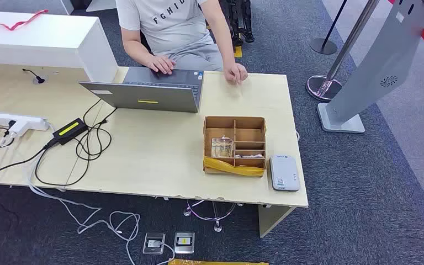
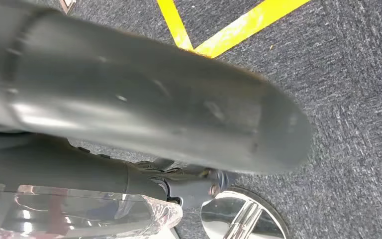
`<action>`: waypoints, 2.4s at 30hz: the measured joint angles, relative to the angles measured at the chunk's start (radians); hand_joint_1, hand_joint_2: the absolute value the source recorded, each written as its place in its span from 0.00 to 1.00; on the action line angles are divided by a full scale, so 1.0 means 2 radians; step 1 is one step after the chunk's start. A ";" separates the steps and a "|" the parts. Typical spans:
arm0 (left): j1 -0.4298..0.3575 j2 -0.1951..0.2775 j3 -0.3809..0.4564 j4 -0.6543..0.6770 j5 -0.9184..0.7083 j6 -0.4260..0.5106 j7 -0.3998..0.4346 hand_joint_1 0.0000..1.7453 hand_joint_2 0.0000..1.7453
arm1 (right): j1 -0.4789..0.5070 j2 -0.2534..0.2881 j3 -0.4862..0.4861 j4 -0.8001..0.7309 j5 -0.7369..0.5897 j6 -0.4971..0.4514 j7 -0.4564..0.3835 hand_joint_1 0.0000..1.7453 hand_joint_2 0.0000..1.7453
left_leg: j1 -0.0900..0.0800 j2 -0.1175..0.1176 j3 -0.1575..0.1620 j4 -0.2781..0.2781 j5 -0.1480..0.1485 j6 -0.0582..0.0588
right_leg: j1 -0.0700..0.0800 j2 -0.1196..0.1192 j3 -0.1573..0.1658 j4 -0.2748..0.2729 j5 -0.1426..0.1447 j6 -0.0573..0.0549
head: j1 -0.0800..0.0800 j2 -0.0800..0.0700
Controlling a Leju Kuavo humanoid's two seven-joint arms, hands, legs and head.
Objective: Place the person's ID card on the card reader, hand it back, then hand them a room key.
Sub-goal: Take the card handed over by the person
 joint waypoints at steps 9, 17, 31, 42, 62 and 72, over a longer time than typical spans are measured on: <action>0.000 0.001 -0.002 0.001 -0.001 -0.006 0.004 0.00 0.00 | -0.001 -0.006 0.000 0.003 -0.007 -0.014 -0.015 0.00 0.00 | 0.000 0.000 0.000 0.000 0.000 0.000 | 0.000 0.000 0.000 0.000 0.000 0.000 | 0.000 0.000; 0.000 0.002 -0.004 0.001 0.000 -0.016 0.009 0.00 0.00 | -0.003 -0.027 -0.001 0.005 -0.011 -0.046 -0.038 0.00 0.00 | 0.000 0.000 0.000 0.000 0.000 0.000 | 0.000 0.000 0.000 0.000 0.000 0.000 | 0.000 0.000; 0.000 0.003 -0.004 0.006 0.002 -0.028 0.009 0.00 0.00 | 0.004 -0.119 -0.031 -0.022 -0.019 -0.063 -0.082 0.00 0.00 | -0.001 0.000 0.000 0.000 0.000 0.000 | -0.001 0.000 0.000 0.000 0.000 0.000 | 0.000 0.000; -0.002 0.003 -0.012 0.006 0.001 -0.036 0.006 0.00 0.00 | 0.062 -0.224 -0.249 -0.248 0.515 -0.059 0.188 0.00 1.00 | -0.002 -0.001 -0.002 0.000 0.000 0.002 | -0.002 0.000 0.000 0.000 0.001 0.001 | 0.000 0.000; -0.004 0.002 -0.029 0.006 -0.004 -0.045 0.015 0.00 0.00 | -0.178 -0.254 -0.287 -0.604 0.696 0.001 0.288 0.00 1.00 | -0.002 -0.003 -0.004 0.000 0.003 0.002 | -0.002 -0.003 -0.002 0.001 0.002 0.001 | 0.000 0.000; -0.008 0.008 -0.050 0.006 -0.024 -0.062 0.002 0.00 0.00 | -0.335 -0.175 -0.105 -0.634 0.802 0.124 0.256 0.00 1.00 | 0.000 -0.005 -0.005 0.000 0.004 0.001 | -0.001 -0.004 -0.003 0.002 0.002 0.001 | 0.000 0.000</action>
